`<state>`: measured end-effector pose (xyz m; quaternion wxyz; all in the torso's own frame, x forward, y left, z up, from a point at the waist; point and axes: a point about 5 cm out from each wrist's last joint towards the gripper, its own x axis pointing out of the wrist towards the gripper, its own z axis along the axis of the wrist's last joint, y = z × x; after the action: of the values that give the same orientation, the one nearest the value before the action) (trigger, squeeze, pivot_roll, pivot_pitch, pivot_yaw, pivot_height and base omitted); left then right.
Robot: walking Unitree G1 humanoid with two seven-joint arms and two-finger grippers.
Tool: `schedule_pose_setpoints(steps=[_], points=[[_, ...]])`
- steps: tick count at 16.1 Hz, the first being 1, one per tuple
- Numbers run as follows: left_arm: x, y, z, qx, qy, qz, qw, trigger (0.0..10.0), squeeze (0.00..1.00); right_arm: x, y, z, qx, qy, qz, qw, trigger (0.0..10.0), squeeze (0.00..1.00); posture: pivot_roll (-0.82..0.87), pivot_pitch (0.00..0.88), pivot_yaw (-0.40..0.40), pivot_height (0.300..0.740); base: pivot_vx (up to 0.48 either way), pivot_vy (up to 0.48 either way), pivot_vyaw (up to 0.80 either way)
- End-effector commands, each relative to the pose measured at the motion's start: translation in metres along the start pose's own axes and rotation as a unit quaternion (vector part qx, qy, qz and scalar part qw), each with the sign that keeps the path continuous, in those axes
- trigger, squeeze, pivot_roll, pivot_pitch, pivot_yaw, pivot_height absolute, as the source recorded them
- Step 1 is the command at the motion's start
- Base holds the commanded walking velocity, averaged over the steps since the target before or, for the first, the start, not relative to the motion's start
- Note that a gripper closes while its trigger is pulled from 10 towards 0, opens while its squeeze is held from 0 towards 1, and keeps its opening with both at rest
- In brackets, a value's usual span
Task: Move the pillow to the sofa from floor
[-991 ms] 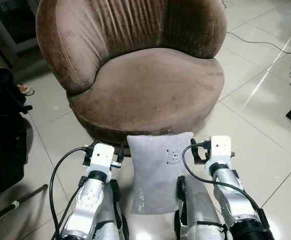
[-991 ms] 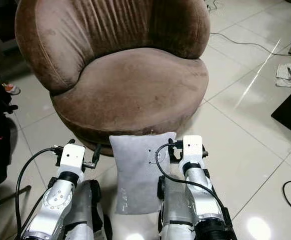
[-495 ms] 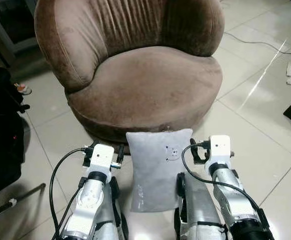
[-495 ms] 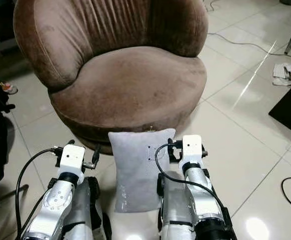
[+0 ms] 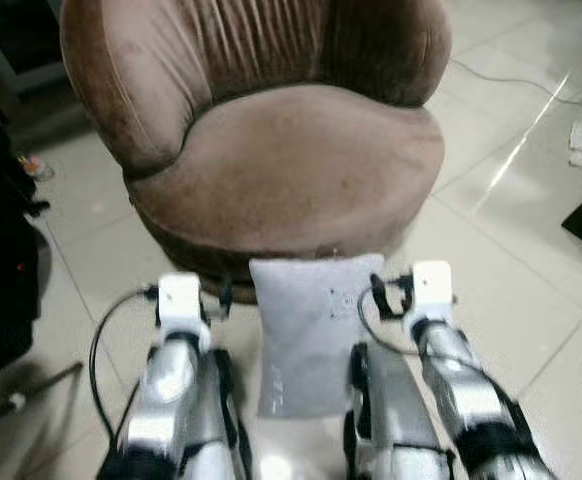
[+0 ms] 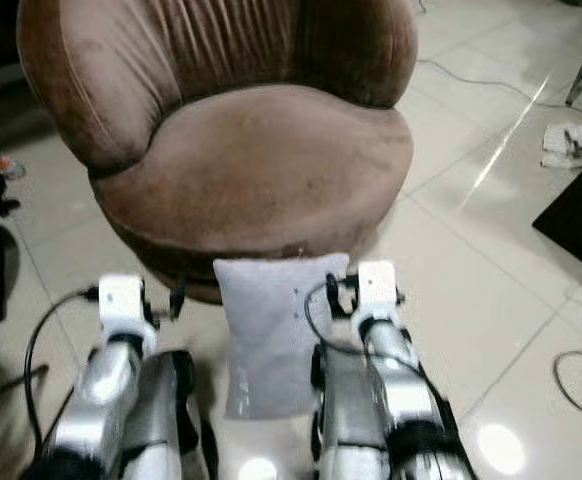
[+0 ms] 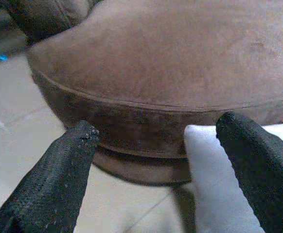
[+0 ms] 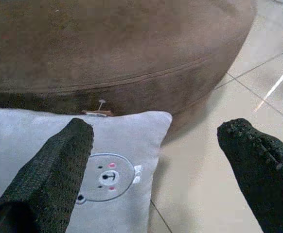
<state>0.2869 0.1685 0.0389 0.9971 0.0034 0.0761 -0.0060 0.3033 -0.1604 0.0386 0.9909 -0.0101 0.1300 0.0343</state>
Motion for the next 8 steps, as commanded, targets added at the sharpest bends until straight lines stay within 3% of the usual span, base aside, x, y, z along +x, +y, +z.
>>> schedule_pose_setpoints(steps=[1,4,5,6,7,8], points=[[0.002,0.001,-0.007,-0.003,0.019,-0.012,1.0,10.0,1.0,0.0,-0.011,-0.006,0.015,0.017,-0.014,1.0,10.0,1.0,-0.02,0.252,-0.008,0.518,0.0,0.0,0.0],[0.014,-0.003,0.004,0.014,0.008,-0.046,0.999,10.0,1.0,0.006,-0.016,0.001,0.019,0.012,-0.007,1.0,10.0,1.0,-0.02,0.302,-0.018,0.518,0.0,0.0,0.0],[0.021,-0.002,0.009,0.067,0.0,-0.026,0.997,10.0,1.0,0.012,-0.016,0.004,0.004,0.021,-0.01,1.0,10.0,1.0,-0.02,0.302,-0.018,0.518,0.0,0.0,0.0],[0.027,-0.002,0.016,0.128,-0.022,-0.011,0.991,10.0,0.56,0.019,-0.017,0.012,-0.028,0.013,-0.018,0.999,10.0,1.0,-0.01,0.337,-0.014,0.518,0.0,0.0,0.0],[0.028,-0.002,0.018,0.138,-0.027,-0.009,0.99,10.0,0.56,0.02,-0.018,0.015,-0.035,0.009,-0.02,0.999,10.0,1.0,-0.01,0.337,-0.014,0.518,0.0,0.0,0.0],[0.033,-0.001,0.026,0.112,-0.045,0.003,0.993,10.0,0.0,0.027,-0.023,0.023,-0.046,0.013,-0.051,0.998,10.0,0.89,-0.01,0.375,-0.009,0.518,0.0,0.0,0.0]])
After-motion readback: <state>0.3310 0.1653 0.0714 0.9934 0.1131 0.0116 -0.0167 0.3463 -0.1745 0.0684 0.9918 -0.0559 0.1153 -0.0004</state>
